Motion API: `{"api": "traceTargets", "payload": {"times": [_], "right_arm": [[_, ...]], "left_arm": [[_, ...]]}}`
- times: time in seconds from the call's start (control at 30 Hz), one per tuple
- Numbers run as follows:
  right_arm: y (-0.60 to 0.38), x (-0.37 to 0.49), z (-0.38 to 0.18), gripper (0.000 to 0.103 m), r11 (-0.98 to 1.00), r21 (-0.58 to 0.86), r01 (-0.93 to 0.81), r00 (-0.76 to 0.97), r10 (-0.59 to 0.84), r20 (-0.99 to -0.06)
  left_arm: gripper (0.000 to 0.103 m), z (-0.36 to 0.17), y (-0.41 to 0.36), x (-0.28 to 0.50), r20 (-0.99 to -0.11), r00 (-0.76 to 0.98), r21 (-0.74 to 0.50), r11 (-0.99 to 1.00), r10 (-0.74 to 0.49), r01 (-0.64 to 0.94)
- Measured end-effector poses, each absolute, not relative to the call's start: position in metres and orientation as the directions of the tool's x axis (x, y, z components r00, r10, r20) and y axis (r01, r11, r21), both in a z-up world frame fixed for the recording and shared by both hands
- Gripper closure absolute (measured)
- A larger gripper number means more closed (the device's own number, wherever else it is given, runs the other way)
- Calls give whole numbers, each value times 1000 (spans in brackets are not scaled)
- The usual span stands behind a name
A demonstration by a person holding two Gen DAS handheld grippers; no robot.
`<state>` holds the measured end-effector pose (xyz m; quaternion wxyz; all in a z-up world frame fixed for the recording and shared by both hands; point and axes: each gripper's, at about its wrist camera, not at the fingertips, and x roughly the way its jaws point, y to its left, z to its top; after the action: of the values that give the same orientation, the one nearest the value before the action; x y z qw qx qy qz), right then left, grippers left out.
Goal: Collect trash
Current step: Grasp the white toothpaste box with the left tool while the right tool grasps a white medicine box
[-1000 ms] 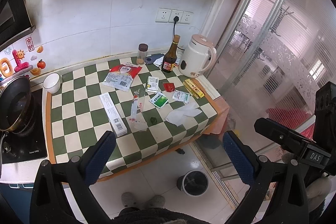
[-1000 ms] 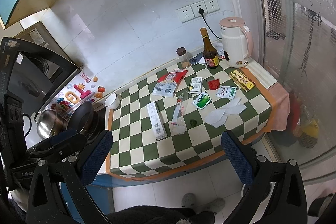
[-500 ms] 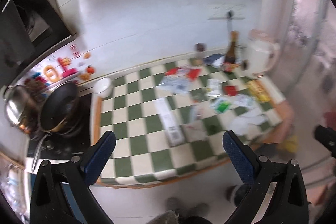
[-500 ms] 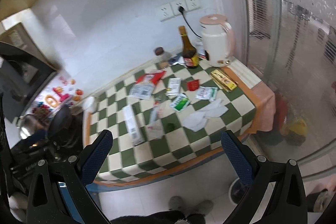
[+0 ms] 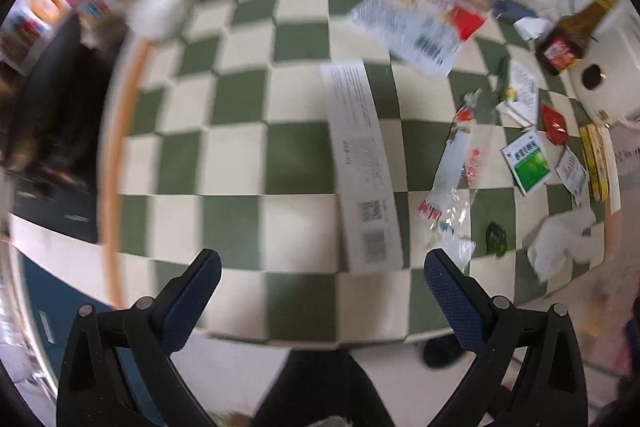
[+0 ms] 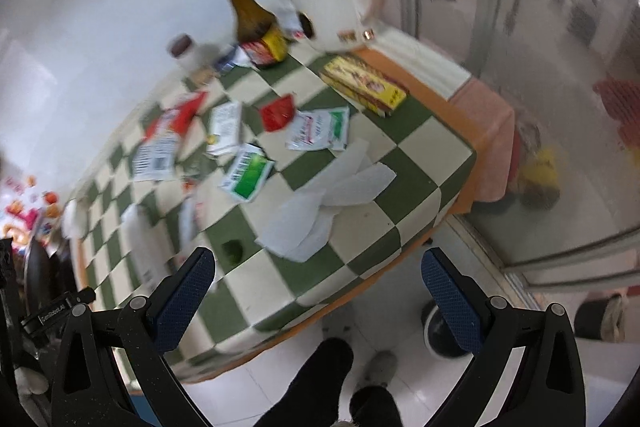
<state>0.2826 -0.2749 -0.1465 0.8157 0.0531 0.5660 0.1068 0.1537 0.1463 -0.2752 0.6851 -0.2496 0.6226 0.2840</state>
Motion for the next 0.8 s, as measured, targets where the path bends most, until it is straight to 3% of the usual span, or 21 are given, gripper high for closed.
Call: {"api": "traceTargets", "payload": {"times": [0.07,0.1,0.23,0.27,0.3,0.37,0.57,0.8], "right_arm": [[-269,302,-170,0,979,189,-79,298,204,-933],[-265,311,-183,0,981,184,-64,270,194,-943],[-247,343,-226,0,988,148,-31,184,152,-971],[-244,347,-232,0,989,145,-27,171,147,-974],[-239,355,-245,0,990,141,-15,148,142,-979],[-232,359,-259,0,990,139,-3,109,138,-984],[-211,369,-287,3,989,144,26,46,143,-989],[-140,420,-279,3,977,208,-54,78,212,-974]], "left_arm": [[3,-302,153,174,-999,46,-29,707,5,-707],[9,-314,157,186,-999,40,-39,706,-15,-707],[23,-346,158,221,-999,-9,-20,729,-35,-684],[31,-352,157,228,-999,-29,2,738,-24,-674],[46,-356,156,233,-999,-44,19,746,-14,-666],[57,-359,154,238,-997,-71,52,761,8,-647],[58,-334,148,255,-981,-60,188,830,184,-525],[59,-314,180,295,-966,-56,240,789,254,-566]]}}
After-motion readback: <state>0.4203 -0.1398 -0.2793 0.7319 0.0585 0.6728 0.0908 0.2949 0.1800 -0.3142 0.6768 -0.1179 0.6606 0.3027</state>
